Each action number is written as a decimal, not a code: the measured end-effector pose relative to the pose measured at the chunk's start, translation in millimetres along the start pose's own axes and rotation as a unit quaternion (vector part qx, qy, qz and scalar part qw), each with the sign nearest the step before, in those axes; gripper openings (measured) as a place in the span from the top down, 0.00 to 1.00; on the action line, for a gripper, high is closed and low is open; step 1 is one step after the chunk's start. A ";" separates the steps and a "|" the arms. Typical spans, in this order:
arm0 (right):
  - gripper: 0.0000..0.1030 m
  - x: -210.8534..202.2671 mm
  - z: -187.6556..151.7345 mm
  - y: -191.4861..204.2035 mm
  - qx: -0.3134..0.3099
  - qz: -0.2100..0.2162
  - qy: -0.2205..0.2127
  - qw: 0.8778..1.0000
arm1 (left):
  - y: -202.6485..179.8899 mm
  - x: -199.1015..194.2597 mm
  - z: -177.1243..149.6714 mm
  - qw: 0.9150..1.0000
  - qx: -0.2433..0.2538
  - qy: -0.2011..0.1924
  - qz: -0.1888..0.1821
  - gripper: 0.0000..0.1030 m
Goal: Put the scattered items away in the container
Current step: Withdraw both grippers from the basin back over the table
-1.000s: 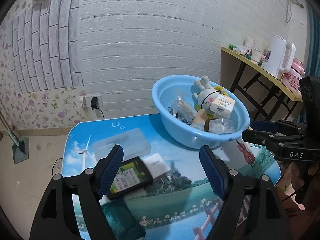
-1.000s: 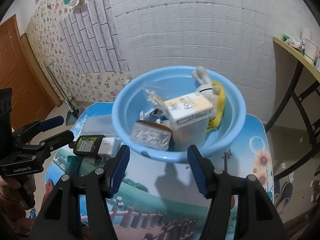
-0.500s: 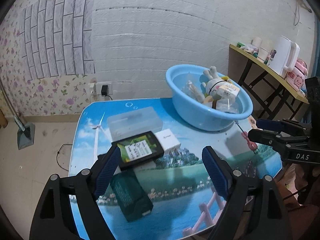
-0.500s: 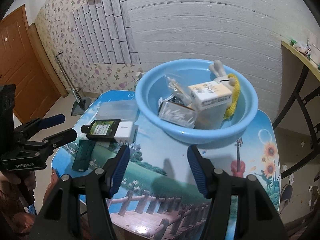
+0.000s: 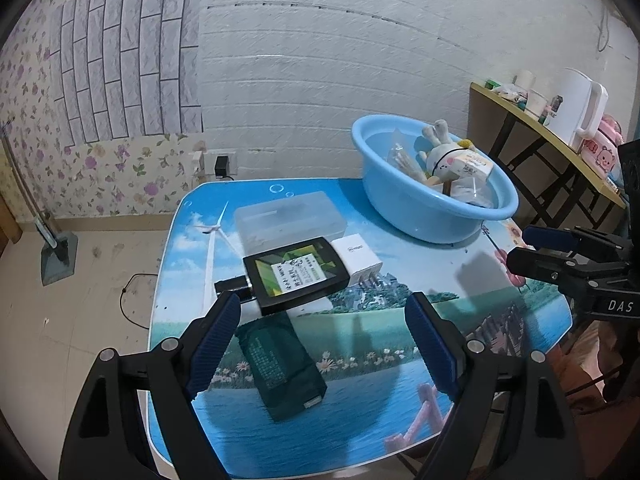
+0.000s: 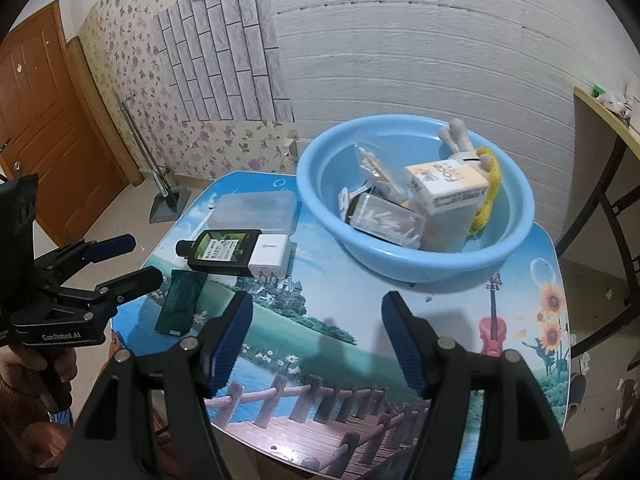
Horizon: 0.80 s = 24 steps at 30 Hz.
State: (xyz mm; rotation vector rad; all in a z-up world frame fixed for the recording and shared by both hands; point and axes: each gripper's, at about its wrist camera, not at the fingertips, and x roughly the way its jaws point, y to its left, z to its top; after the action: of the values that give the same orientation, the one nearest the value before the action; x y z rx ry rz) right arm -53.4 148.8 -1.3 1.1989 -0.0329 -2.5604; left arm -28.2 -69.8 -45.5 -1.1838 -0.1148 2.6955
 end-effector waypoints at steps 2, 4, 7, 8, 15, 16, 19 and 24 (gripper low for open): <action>0.31 2.8 -0.7 1.6 -0.002 0.001 0.002 1.000 | 3.0 1.7 -3.1 1.000 -0.003 0.003 0.001 0.18; 0.29 5.4 -1.8 4.8 -0.006 0.006 0.001 1.000 | 6.5 4.9 -6.7 1.000 -0.008 0.008 0.002 0.18; 0.15 9.8 -3.7 8.8 -0.006 0.017 0.000 1.000 | 9.6 9.4 -12.6 1.000 -0.012 0.015 0.003 0.18; 0.10 12.0 -4.1 9.5 -0.003 0.019 0.000 1.000 | 11.1 11.1 -15.4 1.000 -0.014 0.018 0.004 0.18; 0.00 28.1 -8.8 10.1 0.011 0.030 0.015 0.999 | 21.7 24.5 -32.1 0.999 -0.029 0.044 0.005 0.18; 0.00 30.6 -10.0 10.6 0.011 0.030 0.018 0.999 | 22.5 26.3 -33.3 0.998 -0.030 0.046 0.005 0.18; 0.00 36.9 -12.6 12.8 0.006 0.027 0.027 0.999 | 23.3 34.8 -38.2 0.998 -0.034 0.056 0.005 0.18; 0.00 47.3 -13.2 17.3 -0.005 0.016 0.040 0.999 | 23.9 50.5 -43.1 0.997 -0.033 0.071 0.005 0.18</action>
State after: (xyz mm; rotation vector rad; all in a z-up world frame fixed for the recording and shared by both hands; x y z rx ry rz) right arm -67.2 120.1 -42.4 1.2847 -0.0202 -2.4795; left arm -33.4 -82.9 -114.6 -1.3937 -0.1797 2.6251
